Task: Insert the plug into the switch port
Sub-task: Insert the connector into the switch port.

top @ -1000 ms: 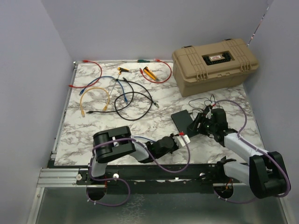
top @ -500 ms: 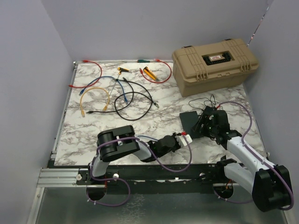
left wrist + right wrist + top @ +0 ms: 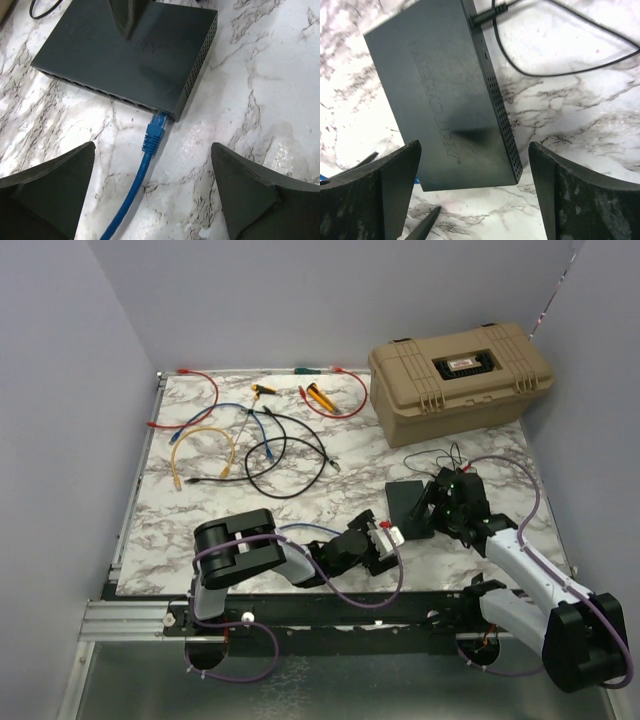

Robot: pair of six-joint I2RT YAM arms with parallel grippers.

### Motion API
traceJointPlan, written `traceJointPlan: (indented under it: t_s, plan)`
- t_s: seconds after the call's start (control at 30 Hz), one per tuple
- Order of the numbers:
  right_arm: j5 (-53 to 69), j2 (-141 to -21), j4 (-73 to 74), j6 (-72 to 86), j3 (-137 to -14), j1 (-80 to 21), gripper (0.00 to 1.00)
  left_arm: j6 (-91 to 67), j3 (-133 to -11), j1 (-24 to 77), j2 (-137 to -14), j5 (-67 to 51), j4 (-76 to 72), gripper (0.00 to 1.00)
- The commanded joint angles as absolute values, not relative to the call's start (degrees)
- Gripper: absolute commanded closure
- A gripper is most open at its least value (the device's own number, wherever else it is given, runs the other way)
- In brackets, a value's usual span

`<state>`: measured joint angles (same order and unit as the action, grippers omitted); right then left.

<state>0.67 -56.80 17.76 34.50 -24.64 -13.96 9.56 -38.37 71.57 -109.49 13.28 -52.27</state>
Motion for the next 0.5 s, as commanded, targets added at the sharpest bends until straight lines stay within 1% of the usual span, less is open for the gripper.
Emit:
traceJointPlan:
  t_s: [0.0,0.1,0.23,0.4,0.47]
  plan:
    - [-5.39,-54.42,20.88,32.93,-28.4,-14.41,0.06,5.58,-36.89,71.21,-105.62,13.99,-40.36,0.01]
    - [-6.04,-52.64,20.21,31.55,-29.12,-14.41,0.01,2.25,-37.92,70.32,-102.24,15.89,-35.24,0.01]
    - [-6.99,-50.15,18.9,29.5,-29.92,-14.41,0.0,-5.63,-40.29,67.02,-97.54,18.52,-27.59,0.01]
    - [-6.73,-47.31,18.32,28.45,-30.51,-14.41,0.0,-16.9,-44.89,57.95,-93.78,13.84,-17.19,0.01]
    - [-6.17,-45.69,16.92,29.19,-29.74,-14.41,0.0,-18.7,-47.35,54.85,-93.45,11.27,-13.5,0.01]
